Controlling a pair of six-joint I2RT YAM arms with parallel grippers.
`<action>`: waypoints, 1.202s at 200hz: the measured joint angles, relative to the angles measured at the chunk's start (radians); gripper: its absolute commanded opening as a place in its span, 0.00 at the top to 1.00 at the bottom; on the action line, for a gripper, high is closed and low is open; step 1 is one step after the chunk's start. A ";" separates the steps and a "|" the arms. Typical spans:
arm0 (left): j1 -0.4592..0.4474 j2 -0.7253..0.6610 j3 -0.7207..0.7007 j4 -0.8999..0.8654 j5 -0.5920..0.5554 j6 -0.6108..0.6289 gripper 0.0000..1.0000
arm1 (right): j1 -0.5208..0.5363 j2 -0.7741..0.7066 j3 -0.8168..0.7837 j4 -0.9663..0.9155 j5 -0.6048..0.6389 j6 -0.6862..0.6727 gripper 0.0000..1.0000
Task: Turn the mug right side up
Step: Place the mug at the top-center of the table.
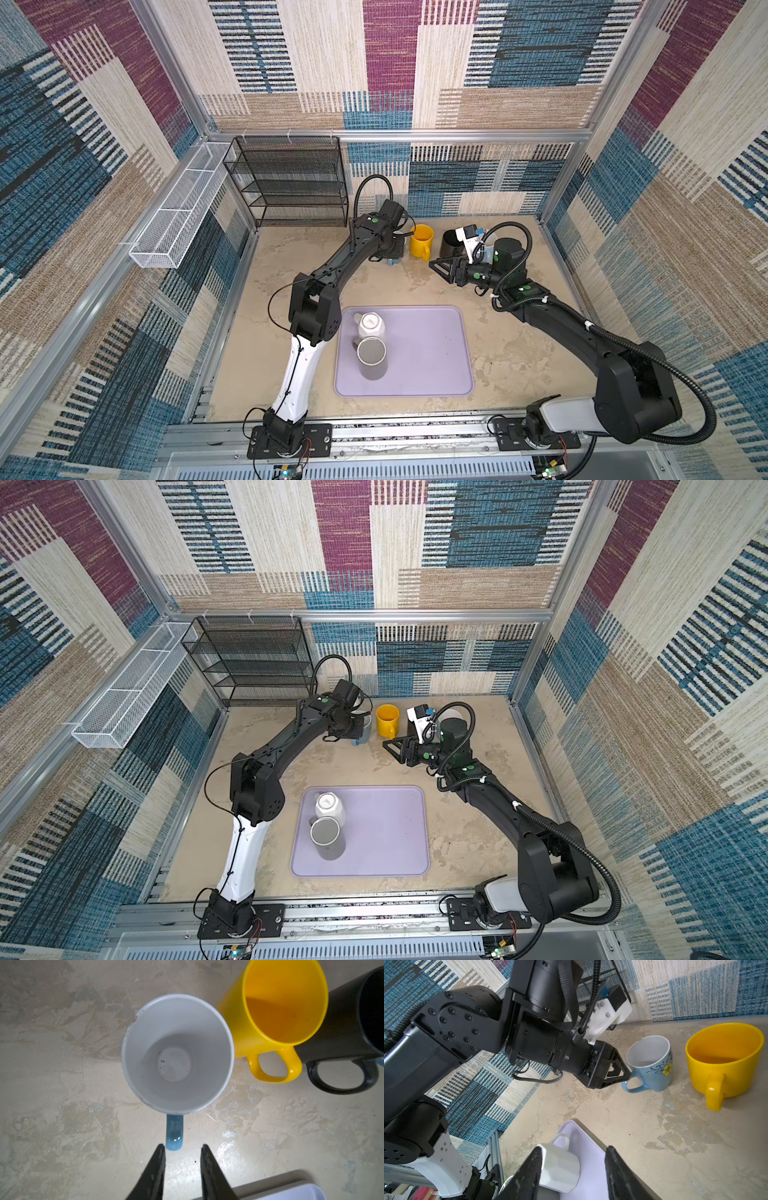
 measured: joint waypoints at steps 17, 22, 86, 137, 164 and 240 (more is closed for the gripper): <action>0.000 -0.007 -0.009 0.003 0.000 0.002 0.69 | 0.000 0.010 0.003 0.000 0.000 0.000 0.48; 0.002 -0.011 -0.013 0.004 -0.001 0.003 0.70 | 0.000 0.011 0.004 0.000 -0.001 0.000 0.48; 0.008 -0.080 -0.081 0.005 -0.007 0.026 0.70 | 0.002 0.035 0.012 0.004 -0.010 0.001 0.48; 0.009 -0.209 -0.231 0.022 -0.015 0.044 0.70 | 0.004 0.056 0.013 0.011 -0.015 0.001 0.48; 0.008 -0.278 -0.316 0.037 -0.032 0.052 0.70 | 0.004 0.072 0.019 0.018 -0.022 0.002 0.48; -0.001 -0.478 -0.664 0.053 -0.089 0.060 0.70 | 0.007 0.110 0.042 0.039 -0.051 0.004 0.48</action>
